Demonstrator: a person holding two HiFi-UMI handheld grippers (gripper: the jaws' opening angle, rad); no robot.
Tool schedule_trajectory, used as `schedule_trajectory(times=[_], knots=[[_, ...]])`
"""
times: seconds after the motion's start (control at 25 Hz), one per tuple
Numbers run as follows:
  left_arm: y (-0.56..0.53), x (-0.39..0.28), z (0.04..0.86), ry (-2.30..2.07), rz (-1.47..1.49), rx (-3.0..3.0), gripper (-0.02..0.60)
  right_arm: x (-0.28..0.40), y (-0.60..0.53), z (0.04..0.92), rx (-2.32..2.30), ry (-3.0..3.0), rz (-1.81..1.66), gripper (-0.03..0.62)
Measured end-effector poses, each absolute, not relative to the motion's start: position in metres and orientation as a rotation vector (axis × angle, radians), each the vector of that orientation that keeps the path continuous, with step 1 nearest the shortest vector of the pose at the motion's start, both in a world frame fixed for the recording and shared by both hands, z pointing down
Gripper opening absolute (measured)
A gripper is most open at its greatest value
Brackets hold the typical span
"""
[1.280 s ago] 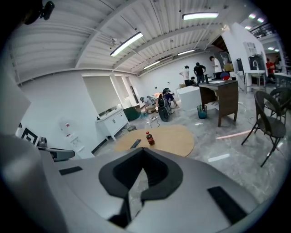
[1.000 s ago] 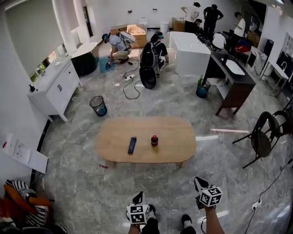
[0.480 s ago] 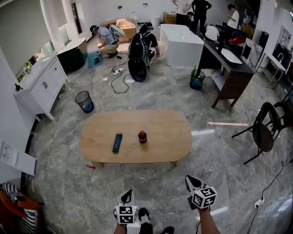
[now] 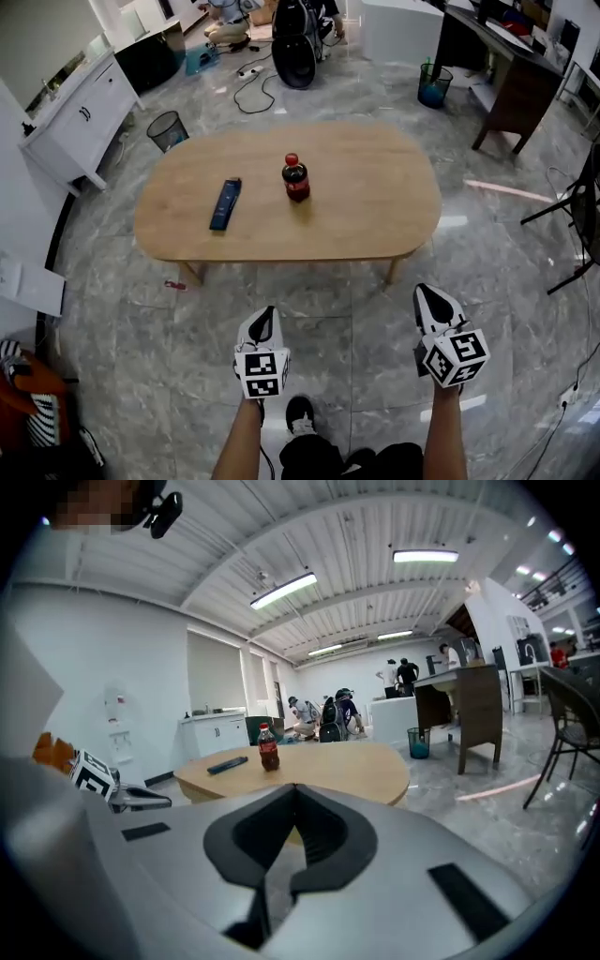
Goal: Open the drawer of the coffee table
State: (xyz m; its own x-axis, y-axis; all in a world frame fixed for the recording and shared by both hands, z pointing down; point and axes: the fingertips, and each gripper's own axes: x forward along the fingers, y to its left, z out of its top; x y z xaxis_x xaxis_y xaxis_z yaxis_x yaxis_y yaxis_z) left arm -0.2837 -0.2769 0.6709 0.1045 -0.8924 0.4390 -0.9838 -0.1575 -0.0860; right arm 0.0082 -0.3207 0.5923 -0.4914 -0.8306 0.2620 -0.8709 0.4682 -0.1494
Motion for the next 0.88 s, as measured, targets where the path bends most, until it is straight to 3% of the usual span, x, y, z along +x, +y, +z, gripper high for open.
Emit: schedule_trajectory(times=[0.32, 0.88], knots=[[-0.343, -0.298, 0.759, -1.954, 0.478, 2.209, 0.011, 0.013, -0.363, 0.702, 1.552, -2.573, 0.273, 0.015], [-0.393, -0.313, 0.782, -2.068, 0.317, 2.202, 0.011, 0.023, -0.405, 0.753, 1.514, -2.653, 0.086, 0.015]])
